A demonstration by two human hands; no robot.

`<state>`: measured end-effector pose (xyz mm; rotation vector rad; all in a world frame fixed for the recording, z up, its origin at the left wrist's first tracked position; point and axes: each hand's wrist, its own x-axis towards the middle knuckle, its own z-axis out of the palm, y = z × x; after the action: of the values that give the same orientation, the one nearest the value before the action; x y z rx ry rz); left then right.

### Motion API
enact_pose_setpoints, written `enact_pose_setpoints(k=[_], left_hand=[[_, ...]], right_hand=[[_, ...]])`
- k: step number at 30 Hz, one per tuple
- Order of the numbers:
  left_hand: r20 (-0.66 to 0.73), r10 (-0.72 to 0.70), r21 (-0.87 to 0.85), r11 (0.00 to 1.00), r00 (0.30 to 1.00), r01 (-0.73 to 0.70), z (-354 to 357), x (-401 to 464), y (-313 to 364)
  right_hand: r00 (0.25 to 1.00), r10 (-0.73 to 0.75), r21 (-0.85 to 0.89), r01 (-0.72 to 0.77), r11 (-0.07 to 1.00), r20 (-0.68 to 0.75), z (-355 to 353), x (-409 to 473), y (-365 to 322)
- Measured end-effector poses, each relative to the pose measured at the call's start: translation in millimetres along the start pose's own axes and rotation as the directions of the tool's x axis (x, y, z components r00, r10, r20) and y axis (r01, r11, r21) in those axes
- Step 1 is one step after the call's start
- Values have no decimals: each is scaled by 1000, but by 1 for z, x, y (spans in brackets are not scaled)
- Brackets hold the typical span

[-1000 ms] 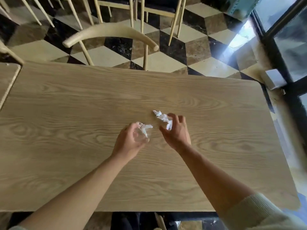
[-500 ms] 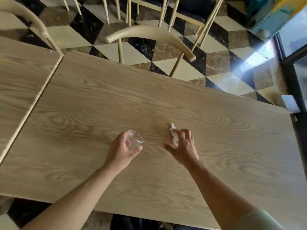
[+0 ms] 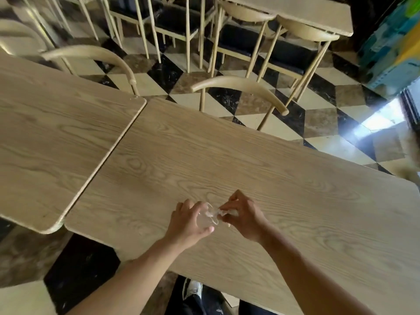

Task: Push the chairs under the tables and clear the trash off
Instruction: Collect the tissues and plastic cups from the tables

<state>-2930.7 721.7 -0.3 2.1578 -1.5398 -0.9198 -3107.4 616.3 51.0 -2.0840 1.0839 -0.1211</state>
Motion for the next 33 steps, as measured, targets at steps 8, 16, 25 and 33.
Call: enact_pose_setpoints(k=[8, 16, 25, 33], left_hand=[[-210, 9, 68, 998, 978, 5, -33, -100, 12], [-330, -138, -22, 990, 934, 138, -59, -205, -37], [-428, -265, -245, 954, 864, 172, -106, -274, -117], [-485, -360, -353, 914, 797, 199, -201, -321, -247]], right_hand=[[924, -216, -177, 281, 943, 317, 32, -42, -95], [780, -290, -154, 439, 885, 555, 70, -82, -184], [790, -375, -272, 543, 794, 485, 141, -83, -286], [761, -433, -336, 618, 711, 483, 261, -36, -430]])
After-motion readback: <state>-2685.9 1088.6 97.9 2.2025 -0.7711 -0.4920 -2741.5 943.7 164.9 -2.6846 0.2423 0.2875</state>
